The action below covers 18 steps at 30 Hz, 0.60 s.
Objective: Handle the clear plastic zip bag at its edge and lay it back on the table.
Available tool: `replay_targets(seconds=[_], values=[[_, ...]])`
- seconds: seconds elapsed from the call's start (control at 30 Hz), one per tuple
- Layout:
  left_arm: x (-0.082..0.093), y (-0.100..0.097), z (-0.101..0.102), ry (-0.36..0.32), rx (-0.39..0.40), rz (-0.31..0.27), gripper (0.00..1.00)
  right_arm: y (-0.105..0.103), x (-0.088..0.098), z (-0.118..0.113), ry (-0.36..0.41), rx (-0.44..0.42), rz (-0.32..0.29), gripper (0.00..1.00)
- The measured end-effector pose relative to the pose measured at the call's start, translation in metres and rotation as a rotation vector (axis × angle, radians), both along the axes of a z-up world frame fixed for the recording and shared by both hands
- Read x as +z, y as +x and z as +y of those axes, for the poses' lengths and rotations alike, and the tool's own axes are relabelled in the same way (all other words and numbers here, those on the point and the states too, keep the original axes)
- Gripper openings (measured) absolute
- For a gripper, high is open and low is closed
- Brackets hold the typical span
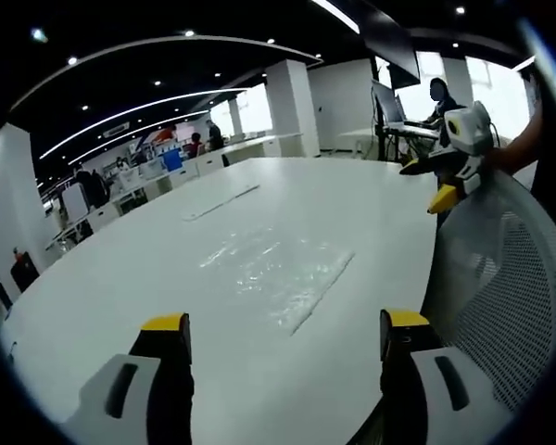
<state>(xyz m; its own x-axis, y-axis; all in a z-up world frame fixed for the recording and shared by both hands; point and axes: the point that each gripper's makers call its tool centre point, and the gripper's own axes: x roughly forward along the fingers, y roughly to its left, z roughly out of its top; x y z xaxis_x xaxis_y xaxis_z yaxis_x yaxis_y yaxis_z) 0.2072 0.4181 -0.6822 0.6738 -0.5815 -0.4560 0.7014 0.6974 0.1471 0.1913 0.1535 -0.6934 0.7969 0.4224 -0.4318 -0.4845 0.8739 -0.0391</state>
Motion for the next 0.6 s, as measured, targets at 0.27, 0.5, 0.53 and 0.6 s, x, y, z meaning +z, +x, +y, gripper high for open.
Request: replay_targets(seconds=[0.27,0.5,0.53,0.6], values=[[-0.0032,0.0026,-0.0024,0.043,-0.046,-0.002,0.78,-0.0001,-0.0005,0.0002,0.000,0.002,0.005,0.97],[-0.0030,0.0081,-0.0062,0.058,-0.077,-0.002,0.77,-0.0004,-0.0012,0.0005,-0.001,0.004,0.008,0.97],[-0.0033,0.0086,-0.0064,0.060,-0.081,-0.003,0.77,-0.0004,-0.0016,0.0003,-0.002,0.004,0.009,0.97],[-0.0047,0.0100,-0.0068,0.066,-0.087,-0.003,0.77,-0.0005,-0.0015,0.0007,-0.002,0.005,0.010,0.97]])
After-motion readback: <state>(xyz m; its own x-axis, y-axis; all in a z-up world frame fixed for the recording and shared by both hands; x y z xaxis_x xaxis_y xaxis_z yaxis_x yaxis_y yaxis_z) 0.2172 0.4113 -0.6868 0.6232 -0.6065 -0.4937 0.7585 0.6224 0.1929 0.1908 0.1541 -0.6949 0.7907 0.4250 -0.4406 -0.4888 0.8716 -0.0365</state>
